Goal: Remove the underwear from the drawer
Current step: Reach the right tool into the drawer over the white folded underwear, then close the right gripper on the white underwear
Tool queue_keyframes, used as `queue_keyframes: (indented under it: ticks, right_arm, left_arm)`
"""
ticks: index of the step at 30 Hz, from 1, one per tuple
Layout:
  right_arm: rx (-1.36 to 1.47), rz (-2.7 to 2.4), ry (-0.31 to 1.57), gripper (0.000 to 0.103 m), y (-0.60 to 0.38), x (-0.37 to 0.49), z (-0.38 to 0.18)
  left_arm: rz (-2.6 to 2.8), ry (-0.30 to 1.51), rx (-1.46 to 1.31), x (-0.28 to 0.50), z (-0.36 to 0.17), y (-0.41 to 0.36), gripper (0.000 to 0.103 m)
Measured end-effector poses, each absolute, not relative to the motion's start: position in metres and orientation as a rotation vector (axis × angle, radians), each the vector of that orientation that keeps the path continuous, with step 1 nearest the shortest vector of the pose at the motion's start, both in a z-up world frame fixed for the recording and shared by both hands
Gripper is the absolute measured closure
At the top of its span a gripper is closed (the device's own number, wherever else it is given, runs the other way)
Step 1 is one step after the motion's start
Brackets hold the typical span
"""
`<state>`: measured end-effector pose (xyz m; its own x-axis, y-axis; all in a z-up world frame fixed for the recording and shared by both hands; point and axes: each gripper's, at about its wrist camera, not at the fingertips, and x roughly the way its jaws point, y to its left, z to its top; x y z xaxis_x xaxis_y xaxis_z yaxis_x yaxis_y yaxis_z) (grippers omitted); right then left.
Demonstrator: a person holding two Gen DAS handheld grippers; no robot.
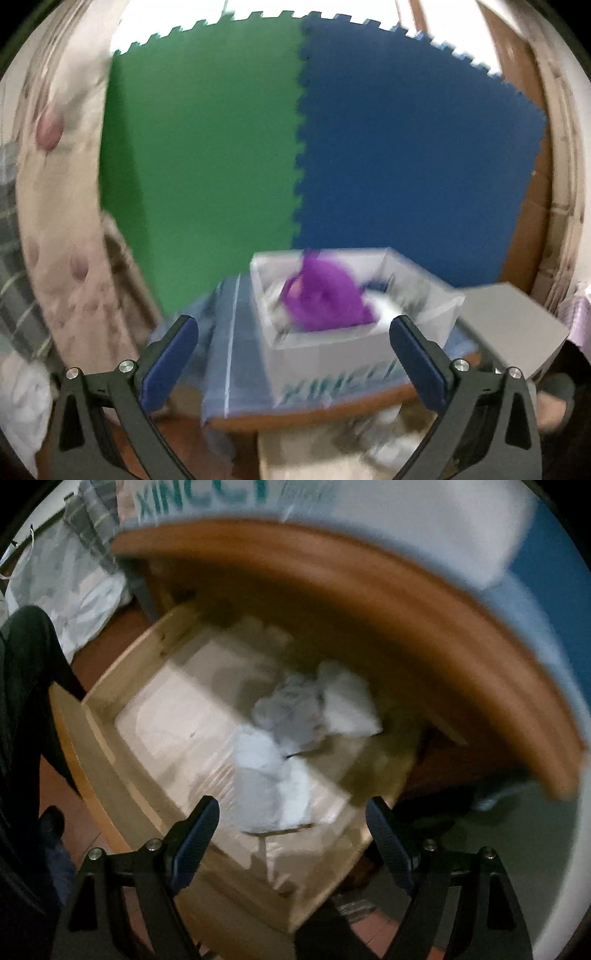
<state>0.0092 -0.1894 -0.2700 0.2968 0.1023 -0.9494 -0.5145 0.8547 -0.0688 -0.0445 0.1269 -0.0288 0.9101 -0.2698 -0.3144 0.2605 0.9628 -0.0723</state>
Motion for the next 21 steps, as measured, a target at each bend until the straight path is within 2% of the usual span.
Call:
queue_keyframes:
  ticks: [7, 15, 19, 20, 21]
  right_arm:
    - [-0.434, 0.451, 1.356, 0.019, -0.153, 0.029, -0.321]
    - [-0.562, 0.435, 1.463, 0.019, -0.137, 0.042, -0.367]
    - [-0.616, 0.397, 1.439, 0.021, -0.138, 0.044, -0.371]
    - [-0.596, 0.412, 1.455, 0.042, -0.139, 0.045, -0.373]
    - [-0.556, 0.435, 1.484, 0.058, -0.141, 0.045, -0.375]
  left_arm:
    - [-0.252, 0.354, -0.095, -0.047, -0.09, 0.149, 0.0]
    - [-0.286, 0.328, -0.071, -0.045, -0.112, 0.149, 0.0]
    - [-0.295, 0.322, -0.095, -0.045, -0.116, 0.156, 0.0]
    - [-0.29, 0.325, -0.105, -0.044, -0.117, 0.158, 0.0]
    - [-0.285, 0.33, -0.115, -0.042, -0.118, 0.16, 0.0]
